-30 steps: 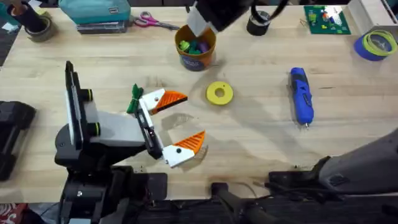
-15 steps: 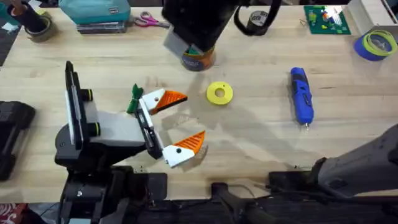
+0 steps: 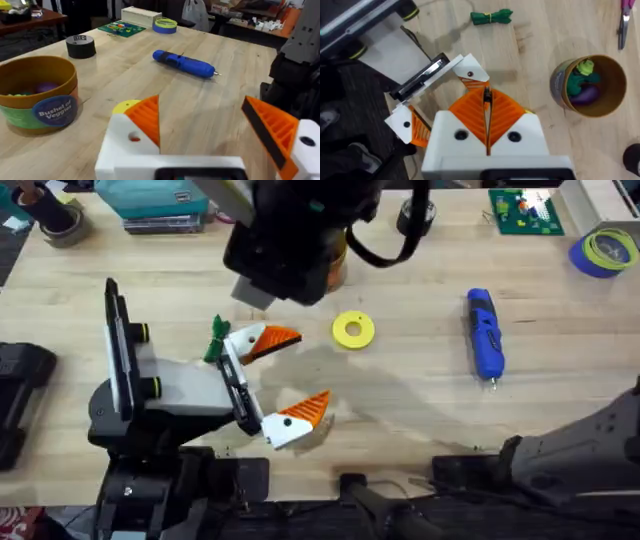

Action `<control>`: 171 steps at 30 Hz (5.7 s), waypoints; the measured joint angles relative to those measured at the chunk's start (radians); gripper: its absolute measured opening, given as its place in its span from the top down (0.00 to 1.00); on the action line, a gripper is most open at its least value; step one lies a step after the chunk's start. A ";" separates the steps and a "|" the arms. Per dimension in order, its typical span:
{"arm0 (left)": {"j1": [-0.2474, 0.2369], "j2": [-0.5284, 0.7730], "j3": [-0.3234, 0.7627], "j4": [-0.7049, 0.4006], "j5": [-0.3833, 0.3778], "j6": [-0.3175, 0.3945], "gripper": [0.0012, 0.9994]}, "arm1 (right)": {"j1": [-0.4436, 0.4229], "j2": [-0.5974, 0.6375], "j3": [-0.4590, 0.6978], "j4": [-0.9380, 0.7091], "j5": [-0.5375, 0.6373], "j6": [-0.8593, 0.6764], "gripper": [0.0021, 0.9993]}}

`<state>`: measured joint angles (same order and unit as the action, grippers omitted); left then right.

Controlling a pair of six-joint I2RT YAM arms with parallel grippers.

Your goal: Pick up the gripper from the table and insert it into the empty holder that is missing its gripper. Then pick up a screw, insert it into the mounting hole, and use the screwdriver to tighten it. Finally, clean up the table by picking up the vegetable and placing it into the bucket.

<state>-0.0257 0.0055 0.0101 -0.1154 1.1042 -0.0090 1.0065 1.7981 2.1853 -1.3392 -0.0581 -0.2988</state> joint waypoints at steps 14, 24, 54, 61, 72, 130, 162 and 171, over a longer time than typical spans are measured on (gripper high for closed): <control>0.000 0.000 0.000 0.000 0.000 0.000 0.01 | 0.004 0.000 0.000 0.000 -0.010 -0.017 1.00; 0.000 0.000 0.000 0.000 0.000 0.000 0.01 | 0.004 0.001 0.000 -0.008 -0.010 -0.017 1.00; 0.000 0.000 0.000 0.000 0.000 0.000 0.01 | 0.004 0.069 0.004 -0.063 -0.011 -0.020 1.00; 0.000 0.000 0.000 0.000 0.000 0.000 0.01 | 0.012 0.069 0.004 -0.061 -0.011 -0.020 1.00; 0.000 0.000 0.000 0.000 0.000 0.000 0.01 | 0.031 0.110 0.004 -0.047 -0.011 -0.021 1.00; 0.000 0.000 0.000 0.000 0.000 0.000 0.01 | 0.039 0.140 -0.049 -0.018 -0.055 -0.024 1.00; 0.000 0.000 0.000 0.000 0.000 0.000 0.01 | 0.036 0.140 -0.056 -0.008 -0.055 -0.024 1.00; 0.000 0.000 0.000 0.000 0.000 0.000 0.01 | 0.034 0.140 -0.056 -0.008 -0.055 -0.024 1.00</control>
<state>-0.0257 0.0051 0.0101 -0.1154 1.1042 -0.0090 1.0403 1.9381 2.1288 -1.3470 -0.1135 -0.3225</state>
